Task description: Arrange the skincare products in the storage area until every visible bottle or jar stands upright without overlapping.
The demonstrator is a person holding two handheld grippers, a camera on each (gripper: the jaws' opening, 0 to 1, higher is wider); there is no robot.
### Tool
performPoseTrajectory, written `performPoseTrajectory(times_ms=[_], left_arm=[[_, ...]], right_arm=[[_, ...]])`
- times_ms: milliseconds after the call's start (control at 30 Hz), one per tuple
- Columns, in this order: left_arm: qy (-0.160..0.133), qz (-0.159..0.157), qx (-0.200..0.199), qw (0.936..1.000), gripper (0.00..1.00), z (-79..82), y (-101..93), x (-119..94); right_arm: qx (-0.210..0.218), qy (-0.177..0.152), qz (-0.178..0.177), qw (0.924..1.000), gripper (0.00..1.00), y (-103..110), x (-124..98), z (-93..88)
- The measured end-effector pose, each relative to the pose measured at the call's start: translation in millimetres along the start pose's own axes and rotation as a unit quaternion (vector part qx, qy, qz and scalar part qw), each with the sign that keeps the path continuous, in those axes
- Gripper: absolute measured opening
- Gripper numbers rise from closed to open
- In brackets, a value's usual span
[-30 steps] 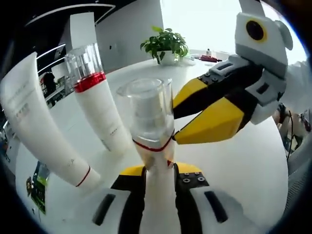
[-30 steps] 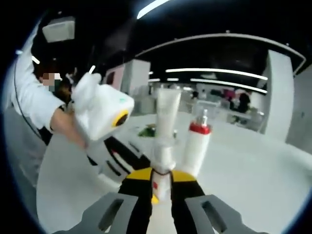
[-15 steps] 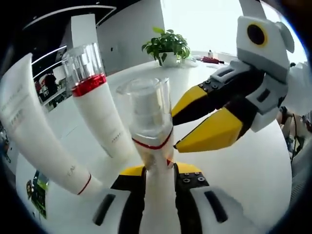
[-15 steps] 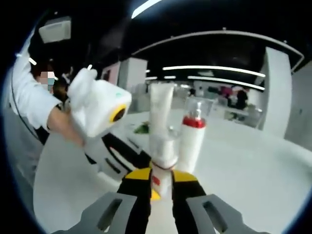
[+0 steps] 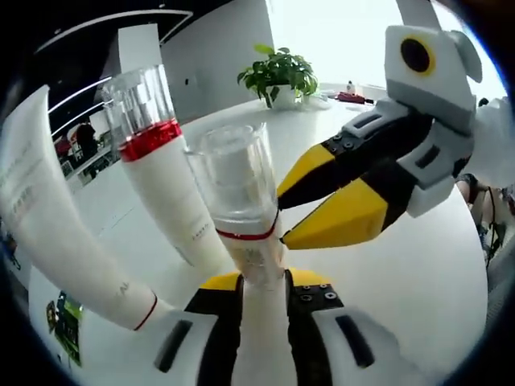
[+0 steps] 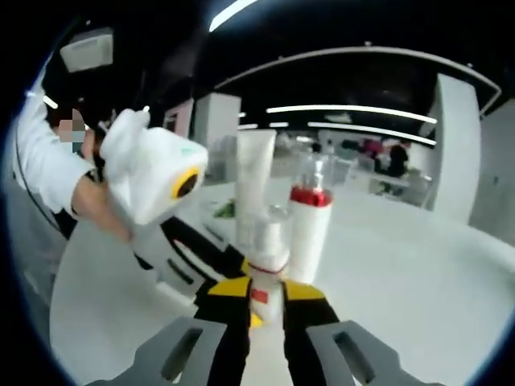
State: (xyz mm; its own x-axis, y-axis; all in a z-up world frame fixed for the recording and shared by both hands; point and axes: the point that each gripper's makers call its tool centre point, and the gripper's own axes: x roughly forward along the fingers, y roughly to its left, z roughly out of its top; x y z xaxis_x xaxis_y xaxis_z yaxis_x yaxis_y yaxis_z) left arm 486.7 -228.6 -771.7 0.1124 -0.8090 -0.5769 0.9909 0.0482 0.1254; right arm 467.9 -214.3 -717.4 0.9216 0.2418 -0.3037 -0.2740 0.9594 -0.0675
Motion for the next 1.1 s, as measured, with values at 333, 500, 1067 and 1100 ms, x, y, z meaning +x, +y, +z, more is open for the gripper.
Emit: performPoseTrajectory(times_ms=[333, 500, 1067, 1100], left_arm=[[0.005, -0.003, 0.029, 0.9996, 0.20, 1.8, 5.7, 1], [0.025, -0.015, 0.033, 0.9990, 0.13, -4.8, 3.2, 0], [0.028, -0.076, -0.021, 0.9965, 0.07, -32.7, -43.4, -24], [0.016, -0.085, -0.035, 0.9957, 0.09, -34.1, -50.7, -31]], right_arm=[[0.008, 0.010, 0.010, 0.9999, 0.07, 8, 3, -9.9], [0.018, 0.018, 0.010, 0.9996, 0.03, 8, 3, -15.1], [0.092, 0.020, 0.021, 0.9954, 0.01, 25, -13, -36.7], [0.125, 0.022, 0.027, 0.9915, 0.00, 33, -18, -44.3]])
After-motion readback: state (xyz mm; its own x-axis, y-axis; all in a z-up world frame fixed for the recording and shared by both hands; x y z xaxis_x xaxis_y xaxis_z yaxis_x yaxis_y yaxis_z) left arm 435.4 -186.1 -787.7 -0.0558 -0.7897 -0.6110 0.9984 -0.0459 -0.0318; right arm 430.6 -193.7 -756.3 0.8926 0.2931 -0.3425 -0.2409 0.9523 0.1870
